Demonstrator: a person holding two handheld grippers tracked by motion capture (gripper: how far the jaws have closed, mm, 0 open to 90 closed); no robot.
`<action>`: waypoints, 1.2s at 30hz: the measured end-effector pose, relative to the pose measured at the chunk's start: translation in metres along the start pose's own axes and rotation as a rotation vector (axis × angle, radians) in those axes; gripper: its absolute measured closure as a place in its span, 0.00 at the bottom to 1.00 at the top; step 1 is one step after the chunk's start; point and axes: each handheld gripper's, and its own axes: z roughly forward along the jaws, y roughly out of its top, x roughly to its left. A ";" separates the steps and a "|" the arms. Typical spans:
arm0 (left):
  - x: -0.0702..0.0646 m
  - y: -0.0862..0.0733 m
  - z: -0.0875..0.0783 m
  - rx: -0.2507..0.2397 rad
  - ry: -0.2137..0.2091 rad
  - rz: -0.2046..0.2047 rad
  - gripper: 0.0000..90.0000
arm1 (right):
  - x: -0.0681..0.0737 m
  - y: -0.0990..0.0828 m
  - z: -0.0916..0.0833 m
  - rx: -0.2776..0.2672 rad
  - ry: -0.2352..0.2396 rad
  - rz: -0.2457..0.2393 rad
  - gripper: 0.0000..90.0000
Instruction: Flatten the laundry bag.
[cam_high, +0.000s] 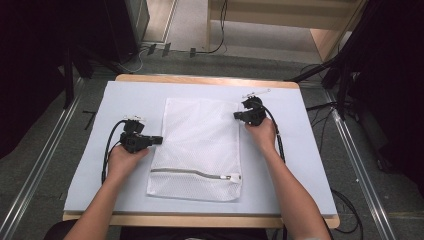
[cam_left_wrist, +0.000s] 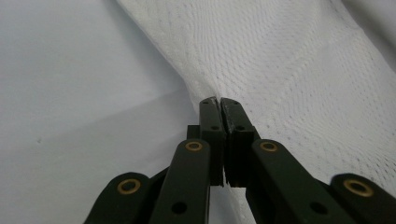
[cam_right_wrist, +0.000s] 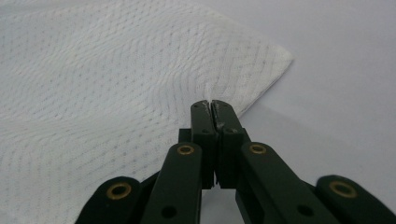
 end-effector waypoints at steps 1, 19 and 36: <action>0.000 0.001 0.000 0.002 0.005 0.013 0.99 | 0.000 0.001 0.001 -0.004 -0.001 0.002 1.00; -0.001 0.012 0.001 -0.004 0.031 0.031 0.77 | 0.005 0.003 -0.004 -0.047 0.041 0.028 0.74; -0.021 0.006 -0.026 -0.002 -0.049 0.077 0.55 | 0.025 -0.027 -0.054 -0.085 0.103 -0.011 0.66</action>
